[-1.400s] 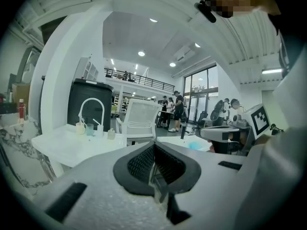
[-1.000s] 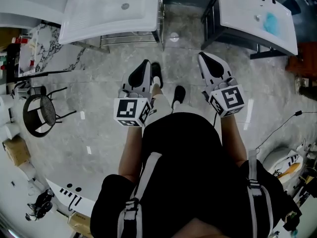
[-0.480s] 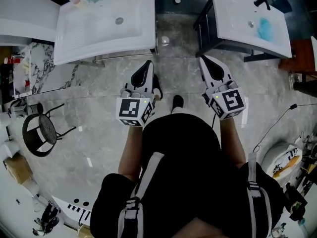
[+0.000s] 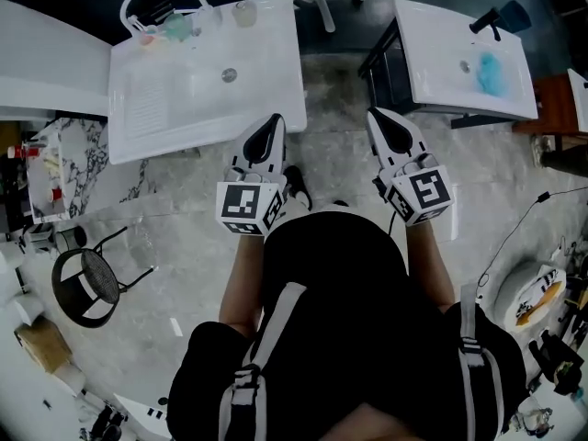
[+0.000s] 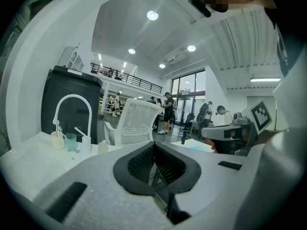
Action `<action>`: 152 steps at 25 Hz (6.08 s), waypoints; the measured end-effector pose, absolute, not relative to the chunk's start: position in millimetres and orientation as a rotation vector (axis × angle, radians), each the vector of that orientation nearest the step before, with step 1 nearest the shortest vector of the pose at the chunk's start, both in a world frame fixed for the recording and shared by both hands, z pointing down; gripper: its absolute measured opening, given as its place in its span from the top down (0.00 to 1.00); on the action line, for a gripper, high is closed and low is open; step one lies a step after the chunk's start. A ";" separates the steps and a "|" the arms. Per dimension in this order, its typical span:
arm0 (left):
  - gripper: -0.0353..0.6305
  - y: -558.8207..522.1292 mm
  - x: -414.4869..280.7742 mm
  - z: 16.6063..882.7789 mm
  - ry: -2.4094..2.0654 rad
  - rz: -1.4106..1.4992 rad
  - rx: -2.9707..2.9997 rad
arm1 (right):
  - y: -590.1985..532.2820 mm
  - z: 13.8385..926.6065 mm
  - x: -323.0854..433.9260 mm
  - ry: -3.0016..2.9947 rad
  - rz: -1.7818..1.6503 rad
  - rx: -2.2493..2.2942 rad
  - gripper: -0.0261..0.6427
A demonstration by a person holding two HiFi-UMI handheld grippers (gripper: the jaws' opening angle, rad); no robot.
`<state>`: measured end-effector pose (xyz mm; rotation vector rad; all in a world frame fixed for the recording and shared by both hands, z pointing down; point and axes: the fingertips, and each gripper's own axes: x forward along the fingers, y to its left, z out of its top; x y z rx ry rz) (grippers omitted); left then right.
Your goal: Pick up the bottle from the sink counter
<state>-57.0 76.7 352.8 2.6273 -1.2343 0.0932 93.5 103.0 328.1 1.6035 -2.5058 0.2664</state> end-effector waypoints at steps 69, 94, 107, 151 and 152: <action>0.92 -137.0 -29.0 405.0 -1.791 0.164 2.138 | -190.6 398.0 57.5 -2.769 0.442 0.675 0.96; 0.78 -204.9 -42.0 472.0 -1.495 0.144 2.254 | -195.9 411.6 61.2 -2.628 0.411 0.866 0.96; 0.60 -249.4 -55.8 517.3 -1.492 0.197 2.291 | -209.3 427.4 68.2 -2.536 0.428 0.989 0.96; 0.36 -368.1 -79.3 606.9 -1.824 0.321 2.343 | -235.5 473.1 78.3 -2.437 0.502 0.994 0.96; 0.36 -370.2 -79.0 608.0 -1.825 0.325 2.341 | -236.6 473.3 78.0 -2.437 0.502 0.991 0.96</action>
